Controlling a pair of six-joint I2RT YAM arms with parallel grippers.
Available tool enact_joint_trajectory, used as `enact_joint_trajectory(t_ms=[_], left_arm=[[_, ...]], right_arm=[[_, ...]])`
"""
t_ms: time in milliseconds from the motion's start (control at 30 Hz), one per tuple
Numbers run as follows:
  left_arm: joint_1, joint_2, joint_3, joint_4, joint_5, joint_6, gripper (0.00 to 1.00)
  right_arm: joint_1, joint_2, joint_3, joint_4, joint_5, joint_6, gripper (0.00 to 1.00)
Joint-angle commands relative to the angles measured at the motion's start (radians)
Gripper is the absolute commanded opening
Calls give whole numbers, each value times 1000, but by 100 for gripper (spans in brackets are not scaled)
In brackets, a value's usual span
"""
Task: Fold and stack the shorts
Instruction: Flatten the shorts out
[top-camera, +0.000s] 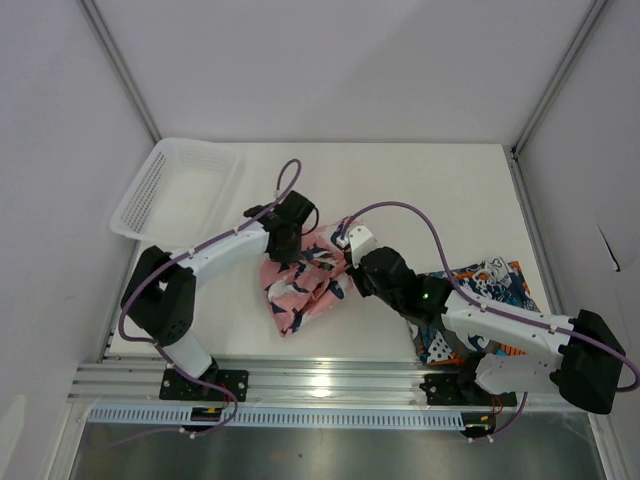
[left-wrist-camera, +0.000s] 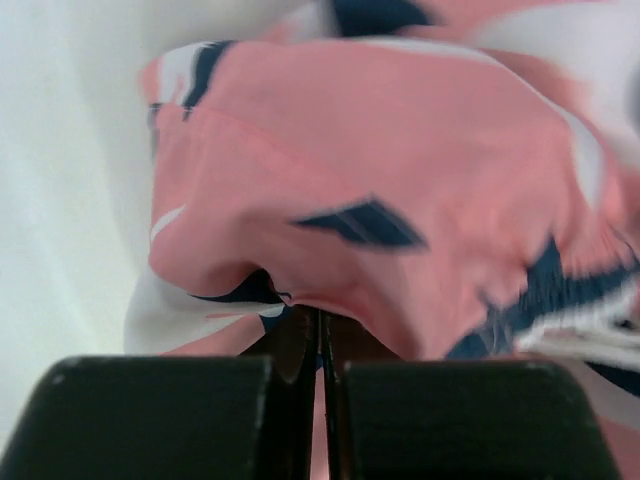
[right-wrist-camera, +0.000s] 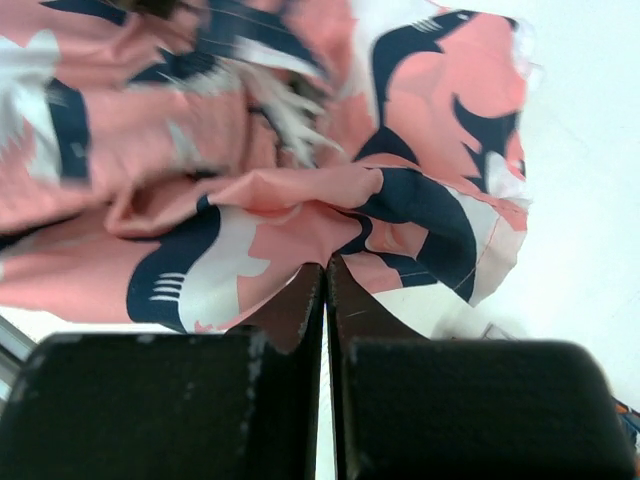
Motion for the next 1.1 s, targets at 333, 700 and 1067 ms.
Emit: enact_joint_trajectory(t_ms=[333,700,1067], left_arm=[[315,-460,-295,138,-39,-170,12],[257,-551,-178,48,174,-107,74],[129,-278,-137,35,122,-67,70]], right_arm=[[-65,-71,-87,90,-6,90,0],[-22,-6,-114,103,-46,113,0],[-17,6,-102,106,-52,107,0]])
